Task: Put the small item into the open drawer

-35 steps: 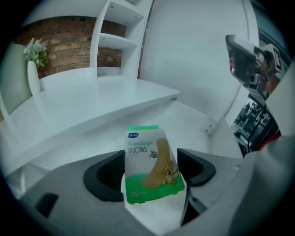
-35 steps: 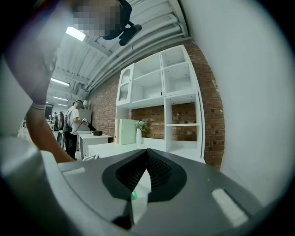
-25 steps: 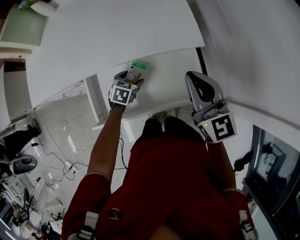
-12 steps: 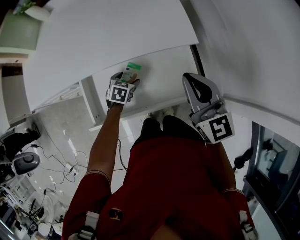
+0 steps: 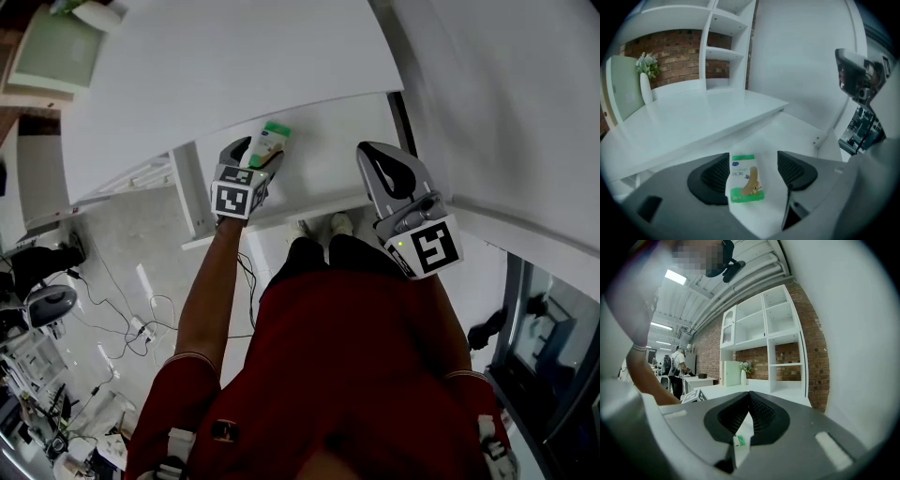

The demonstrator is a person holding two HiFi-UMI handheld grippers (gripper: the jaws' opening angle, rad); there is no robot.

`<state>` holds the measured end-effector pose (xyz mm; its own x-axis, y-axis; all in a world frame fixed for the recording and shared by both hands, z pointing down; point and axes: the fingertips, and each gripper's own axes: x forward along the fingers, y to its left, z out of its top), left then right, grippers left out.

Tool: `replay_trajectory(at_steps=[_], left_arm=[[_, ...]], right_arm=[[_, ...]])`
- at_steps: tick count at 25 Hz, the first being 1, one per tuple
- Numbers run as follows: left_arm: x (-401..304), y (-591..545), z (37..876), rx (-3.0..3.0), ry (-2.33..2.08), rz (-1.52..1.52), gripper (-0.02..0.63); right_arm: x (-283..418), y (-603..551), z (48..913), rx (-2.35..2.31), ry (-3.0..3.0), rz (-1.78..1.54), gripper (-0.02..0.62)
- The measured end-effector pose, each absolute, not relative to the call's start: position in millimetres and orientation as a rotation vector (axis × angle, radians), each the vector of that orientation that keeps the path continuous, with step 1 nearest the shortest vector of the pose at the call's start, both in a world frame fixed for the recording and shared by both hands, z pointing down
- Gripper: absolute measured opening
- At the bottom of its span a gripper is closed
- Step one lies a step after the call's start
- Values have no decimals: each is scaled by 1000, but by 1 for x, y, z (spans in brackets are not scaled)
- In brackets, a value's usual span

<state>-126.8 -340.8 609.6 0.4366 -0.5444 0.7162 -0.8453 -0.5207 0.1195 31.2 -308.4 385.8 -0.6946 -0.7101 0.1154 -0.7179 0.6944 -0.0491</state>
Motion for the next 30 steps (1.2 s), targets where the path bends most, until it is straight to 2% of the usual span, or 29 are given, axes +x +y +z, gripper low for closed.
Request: replay_trajectory(at_steps=[13, 23, 30], left_arm=[[-85, -297, 444, 2478, -1270, 353, 154], [-83, -270, 360, 2601, -1394, 91, 7], [-75, -253, 317, 2696, -1421, -32, 6]], right_arm=[[17, -285, 360, 1109, -2958, 137, 12], [4, -263, 330, 1075, -3081, 171, 12], [1, -251, 324, 1076, -3098, 166, 12]])
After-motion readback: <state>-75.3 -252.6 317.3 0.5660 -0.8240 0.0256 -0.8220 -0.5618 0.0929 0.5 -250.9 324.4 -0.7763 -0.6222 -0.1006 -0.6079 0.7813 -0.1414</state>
